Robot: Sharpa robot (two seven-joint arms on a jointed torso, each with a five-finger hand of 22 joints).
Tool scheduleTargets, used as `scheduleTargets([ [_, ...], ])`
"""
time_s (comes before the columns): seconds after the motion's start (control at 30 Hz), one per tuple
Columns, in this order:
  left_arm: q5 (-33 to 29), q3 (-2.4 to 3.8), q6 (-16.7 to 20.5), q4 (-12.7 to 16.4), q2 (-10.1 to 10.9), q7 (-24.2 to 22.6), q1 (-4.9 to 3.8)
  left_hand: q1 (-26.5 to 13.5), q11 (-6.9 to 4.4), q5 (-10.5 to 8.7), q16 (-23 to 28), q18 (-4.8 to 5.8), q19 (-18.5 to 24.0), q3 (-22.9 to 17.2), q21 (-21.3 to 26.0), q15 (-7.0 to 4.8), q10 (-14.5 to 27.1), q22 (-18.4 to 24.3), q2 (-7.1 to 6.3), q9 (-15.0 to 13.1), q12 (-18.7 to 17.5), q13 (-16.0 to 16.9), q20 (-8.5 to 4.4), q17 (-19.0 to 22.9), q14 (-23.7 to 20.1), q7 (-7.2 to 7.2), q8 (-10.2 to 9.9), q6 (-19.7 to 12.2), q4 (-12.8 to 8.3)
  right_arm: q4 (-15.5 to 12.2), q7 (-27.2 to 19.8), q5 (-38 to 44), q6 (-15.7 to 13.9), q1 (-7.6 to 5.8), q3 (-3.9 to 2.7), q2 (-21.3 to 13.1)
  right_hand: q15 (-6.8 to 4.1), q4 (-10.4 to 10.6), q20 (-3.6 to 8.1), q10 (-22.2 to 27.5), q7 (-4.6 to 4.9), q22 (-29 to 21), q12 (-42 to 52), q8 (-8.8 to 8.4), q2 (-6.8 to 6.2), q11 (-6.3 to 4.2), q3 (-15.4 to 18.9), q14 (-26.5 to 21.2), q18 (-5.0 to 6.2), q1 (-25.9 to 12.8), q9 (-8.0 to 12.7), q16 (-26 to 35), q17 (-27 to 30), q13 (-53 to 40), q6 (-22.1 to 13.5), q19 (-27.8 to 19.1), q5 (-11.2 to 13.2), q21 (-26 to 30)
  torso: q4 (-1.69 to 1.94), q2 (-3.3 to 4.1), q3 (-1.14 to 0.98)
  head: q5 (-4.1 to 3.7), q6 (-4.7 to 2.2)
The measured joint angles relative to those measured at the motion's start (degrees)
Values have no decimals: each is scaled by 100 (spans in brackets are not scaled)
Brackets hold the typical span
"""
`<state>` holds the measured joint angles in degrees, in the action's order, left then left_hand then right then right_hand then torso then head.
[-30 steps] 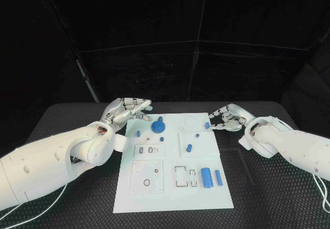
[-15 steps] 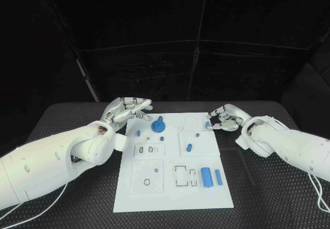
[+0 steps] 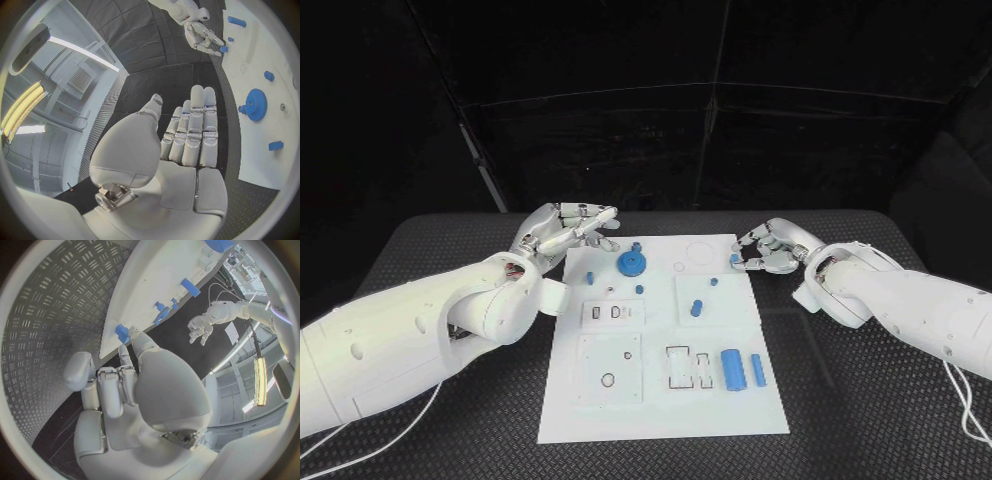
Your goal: Assemble the parts on the task board
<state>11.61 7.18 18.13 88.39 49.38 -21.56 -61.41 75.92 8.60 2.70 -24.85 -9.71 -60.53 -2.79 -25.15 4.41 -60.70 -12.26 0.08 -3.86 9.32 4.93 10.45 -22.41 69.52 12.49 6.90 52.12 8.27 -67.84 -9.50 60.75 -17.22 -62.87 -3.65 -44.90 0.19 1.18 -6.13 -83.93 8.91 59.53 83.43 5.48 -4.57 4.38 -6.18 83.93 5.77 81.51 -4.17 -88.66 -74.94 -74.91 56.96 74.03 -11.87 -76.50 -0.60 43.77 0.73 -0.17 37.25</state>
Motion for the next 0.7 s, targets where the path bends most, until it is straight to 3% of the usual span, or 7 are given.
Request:
scheduleTargets([
  [0.7, 0, 0, -9, -5, -1, 5, 0, 0, 0, 0, 0, -1, 20, 0, 0, 0, 0, 0, 0, 0, 0, 1, -21, -4, 0, 0, 0, 0, 0, 30, 52, 123, 105, 19, 0, 63, -21, -49, 20, -1, -37, 57, 24, 28, 46, -39, -50, 21, 0, -1, 1, 0, 1, 0, 106, 20, 0, -22, 1, 0, -4, 8, 32],
])
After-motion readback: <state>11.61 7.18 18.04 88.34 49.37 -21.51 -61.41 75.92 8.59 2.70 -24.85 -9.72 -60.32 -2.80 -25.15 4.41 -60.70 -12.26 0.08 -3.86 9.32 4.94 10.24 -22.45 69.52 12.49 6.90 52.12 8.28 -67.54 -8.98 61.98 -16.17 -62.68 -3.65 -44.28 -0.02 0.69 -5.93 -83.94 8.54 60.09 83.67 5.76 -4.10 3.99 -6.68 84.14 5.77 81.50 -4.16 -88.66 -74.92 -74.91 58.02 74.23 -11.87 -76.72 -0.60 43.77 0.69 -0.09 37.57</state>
